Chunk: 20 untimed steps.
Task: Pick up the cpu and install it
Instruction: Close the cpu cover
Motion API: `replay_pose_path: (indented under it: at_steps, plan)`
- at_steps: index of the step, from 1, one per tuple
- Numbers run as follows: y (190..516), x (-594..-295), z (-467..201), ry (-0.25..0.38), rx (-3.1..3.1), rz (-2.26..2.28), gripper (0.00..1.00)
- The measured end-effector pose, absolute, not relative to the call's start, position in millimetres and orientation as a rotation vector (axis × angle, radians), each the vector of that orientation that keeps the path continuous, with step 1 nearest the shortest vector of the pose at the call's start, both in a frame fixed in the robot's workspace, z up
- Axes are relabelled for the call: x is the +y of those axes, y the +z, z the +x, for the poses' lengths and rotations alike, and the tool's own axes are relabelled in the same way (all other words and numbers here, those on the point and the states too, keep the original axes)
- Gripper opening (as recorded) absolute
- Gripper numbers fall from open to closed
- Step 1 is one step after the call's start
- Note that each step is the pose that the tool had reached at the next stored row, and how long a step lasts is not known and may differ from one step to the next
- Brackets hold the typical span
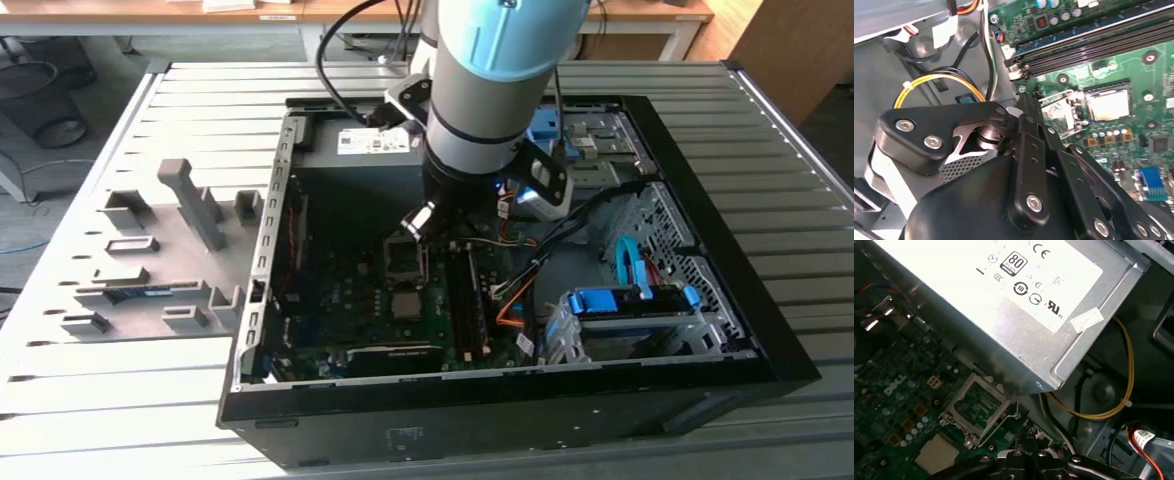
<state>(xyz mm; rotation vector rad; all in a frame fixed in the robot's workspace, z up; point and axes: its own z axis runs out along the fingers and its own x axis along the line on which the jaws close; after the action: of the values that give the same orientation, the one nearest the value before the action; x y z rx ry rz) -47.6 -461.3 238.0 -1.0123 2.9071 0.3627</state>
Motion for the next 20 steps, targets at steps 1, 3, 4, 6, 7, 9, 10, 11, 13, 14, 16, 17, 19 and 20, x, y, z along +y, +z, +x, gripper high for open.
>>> replay_pose_path:
  at_steps: [1, 3, 4, 6, 7, 9, 10, 11, 13, 14, 16, 17, 19, 20]
  plan:
    - [237, -461, -48, 0.369, 2.905, -1.012, 0.1]
    - [234, -461, -48, 0.374, 2.902, -1.017, 0.1]
    - [232, -460, -48, 0.375, 2.899, -1.027, 0.1]
    - [228, -460, -48, 0.376, 2.893, -1.05, 0.1]
    - [226, -459, -47, 0.376, 2.89, -1.061, 0.1]
    - [223, -458, -47, 0.377, 2.886, -1.07, 0.1]
    - [221, -457, -47, 0.379, 2.885, -1.073, 0.1]
    - [220, -457, -47, 0.38, 2.883, -1.078, 0.1]
    - [218, -455, -47, 0.383, 2.879, -1.089, 0.1]
    - [218, -455, -47, 0.388, 2.876, -1.094, 0.1]
    - [216, -454, -47, 0.399, 2.868, -1.104, 0.1]
    - [215, -454, -47, 0.405, 2.865, -1.11, 0.1]
    - [212, -453, -47, 0.415, 2.858, -1.118, 0.1]
    - [211, -453, -47, 0.42, 2.855, -1.122, 0.1]
